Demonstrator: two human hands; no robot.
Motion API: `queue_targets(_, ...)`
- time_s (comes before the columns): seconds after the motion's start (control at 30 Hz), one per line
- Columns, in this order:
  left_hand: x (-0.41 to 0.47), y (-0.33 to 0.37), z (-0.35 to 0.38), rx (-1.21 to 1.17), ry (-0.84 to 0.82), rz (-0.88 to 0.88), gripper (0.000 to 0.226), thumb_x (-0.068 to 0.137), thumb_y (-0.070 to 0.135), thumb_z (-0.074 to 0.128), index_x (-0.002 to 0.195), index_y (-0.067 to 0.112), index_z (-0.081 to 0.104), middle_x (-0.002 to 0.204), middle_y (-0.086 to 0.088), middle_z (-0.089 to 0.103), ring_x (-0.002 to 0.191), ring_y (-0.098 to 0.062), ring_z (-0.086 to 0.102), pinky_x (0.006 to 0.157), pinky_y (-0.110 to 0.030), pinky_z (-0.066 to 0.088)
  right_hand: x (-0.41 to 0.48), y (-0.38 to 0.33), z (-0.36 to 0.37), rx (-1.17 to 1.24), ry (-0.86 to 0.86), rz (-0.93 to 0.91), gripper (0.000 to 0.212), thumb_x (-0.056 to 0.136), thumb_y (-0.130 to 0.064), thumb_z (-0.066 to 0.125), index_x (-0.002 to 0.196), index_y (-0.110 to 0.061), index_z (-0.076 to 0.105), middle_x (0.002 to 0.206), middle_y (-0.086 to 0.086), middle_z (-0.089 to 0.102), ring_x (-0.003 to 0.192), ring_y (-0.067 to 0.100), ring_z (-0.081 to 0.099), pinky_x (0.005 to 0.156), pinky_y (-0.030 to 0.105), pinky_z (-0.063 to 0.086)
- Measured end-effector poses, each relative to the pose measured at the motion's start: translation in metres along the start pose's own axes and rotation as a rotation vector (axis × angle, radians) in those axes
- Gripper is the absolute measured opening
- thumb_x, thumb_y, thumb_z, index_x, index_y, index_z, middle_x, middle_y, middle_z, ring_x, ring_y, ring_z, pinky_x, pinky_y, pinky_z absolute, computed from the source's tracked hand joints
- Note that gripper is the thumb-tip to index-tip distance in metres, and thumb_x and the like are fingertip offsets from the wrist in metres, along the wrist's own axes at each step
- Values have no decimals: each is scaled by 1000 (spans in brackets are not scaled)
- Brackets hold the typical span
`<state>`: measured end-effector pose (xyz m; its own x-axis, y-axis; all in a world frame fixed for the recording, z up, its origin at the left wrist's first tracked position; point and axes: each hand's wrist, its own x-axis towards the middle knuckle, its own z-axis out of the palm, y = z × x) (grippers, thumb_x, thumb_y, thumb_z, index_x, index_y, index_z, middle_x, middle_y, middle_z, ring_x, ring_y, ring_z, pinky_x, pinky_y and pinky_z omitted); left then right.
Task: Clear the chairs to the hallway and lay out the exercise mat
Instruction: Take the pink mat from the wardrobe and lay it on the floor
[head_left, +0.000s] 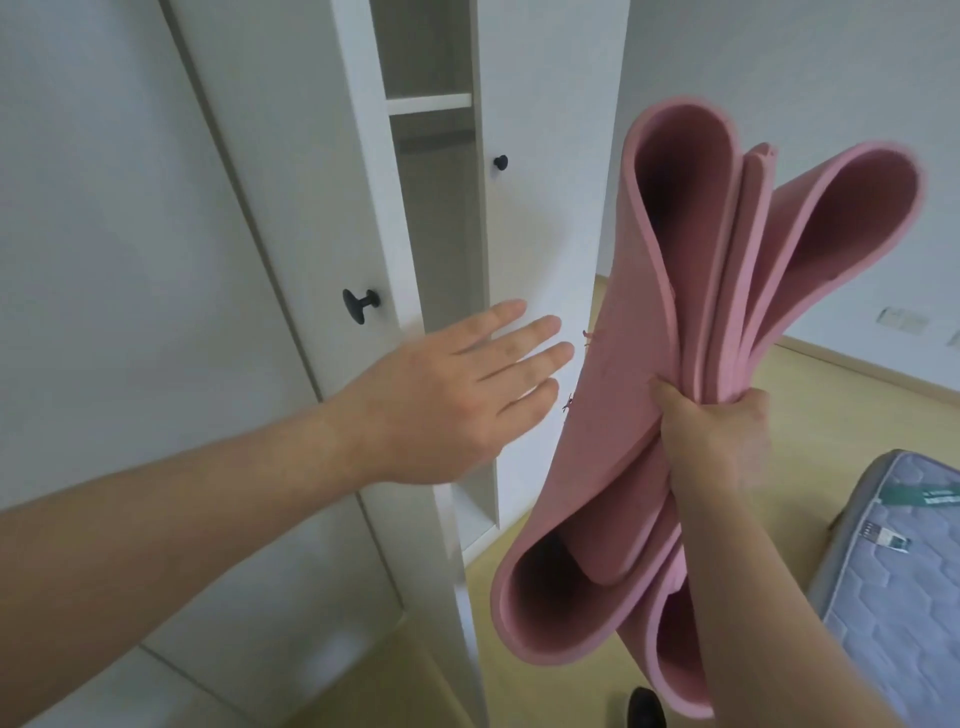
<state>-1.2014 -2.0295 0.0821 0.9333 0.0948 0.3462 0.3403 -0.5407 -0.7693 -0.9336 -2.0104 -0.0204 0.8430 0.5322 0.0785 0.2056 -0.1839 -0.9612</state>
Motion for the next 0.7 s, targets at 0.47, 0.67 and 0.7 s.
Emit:
queue_targets(0.47,19,-26,32,82,76,76,44,104,30,43,128,0,64,141,-20,60,140,-40,47,121,-52,30,-5,2,-1,1,18,11,65,57,-61,77,100,-22,47,77,-17,46,68,21,50,67,33,38)
queue_targets(0.67,38,-29,54,108,29,94,42,99,17,41,133,2,61,145,-21,56,141,-42,44,121,-53,28,10,-1,-4,6,44,8,67,53,-66,74,98,-25,47,78,-20,48,62,0,43,52,26,31)
queue_targets(0.7,46,-31,59,114,22,97,43,99,15,40,134,1,60,146,-21,55,142,-42,43,120,-53,28,17,-2,-4,-2,56,8,68,53,-67,74,98,-25,47,77,-20,48,61,0,43,51,24,28)
